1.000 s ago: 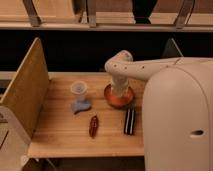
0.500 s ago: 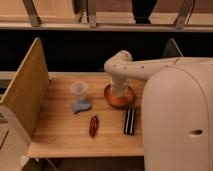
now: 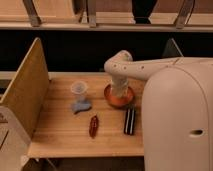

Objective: Place the bottle in the ceramic bowl

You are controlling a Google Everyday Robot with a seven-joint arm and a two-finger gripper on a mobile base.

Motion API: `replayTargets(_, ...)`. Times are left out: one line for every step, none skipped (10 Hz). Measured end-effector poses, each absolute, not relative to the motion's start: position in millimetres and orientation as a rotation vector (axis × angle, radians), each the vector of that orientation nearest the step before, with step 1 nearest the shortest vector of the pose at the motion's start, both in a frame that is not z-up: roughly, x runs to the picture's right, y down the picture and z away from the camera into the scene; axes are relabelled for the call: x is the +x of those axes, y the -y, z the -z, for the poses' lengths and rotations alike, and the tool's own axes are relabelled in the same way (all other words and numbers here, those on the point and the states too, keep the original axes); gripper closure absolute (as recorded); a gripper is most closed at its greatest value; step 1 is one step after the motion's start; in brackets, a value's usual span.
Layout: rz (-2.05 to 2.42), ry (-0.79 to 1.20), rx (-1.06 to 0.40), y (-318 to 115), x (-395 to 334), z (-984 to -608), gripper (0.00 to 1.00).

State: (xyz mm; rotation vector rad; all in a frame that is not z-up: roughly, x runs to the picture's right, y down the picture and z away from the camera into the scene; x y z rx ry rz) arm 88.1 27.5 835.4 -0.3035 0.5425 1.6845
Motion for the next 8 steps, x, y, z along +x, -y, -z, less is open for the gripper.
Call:
replayTargets(-1.685,-0.543,-0.303,-27.5,88.5,-835.4,0.61)
replayTargets(-1.685,-0.543,-0.303,-27.5,88.6,-835.4,0.52)
replayTargets(-1.685,-0.543,-0.303,-27.7,88.6,-835.5,0.41)
replayTargets(-1.684,-0.545,-0.304,-28.7,88.7,-836.3,0.31)
replayTargets(-1.685,-0.544,-0.304,-28.4,88.7,-836.1,0.23)
replayTargets(-1.684,-0.545,-0.304,-28.5,88.8,-836.1,0.20)
replayTargets(-1.684,-0.544,-0.304,-28.4,88.6,-836.1,0.20)
replayTargets(-1.684,-0.545,-0.304,-28.5,88.7,-836.1,0.20)
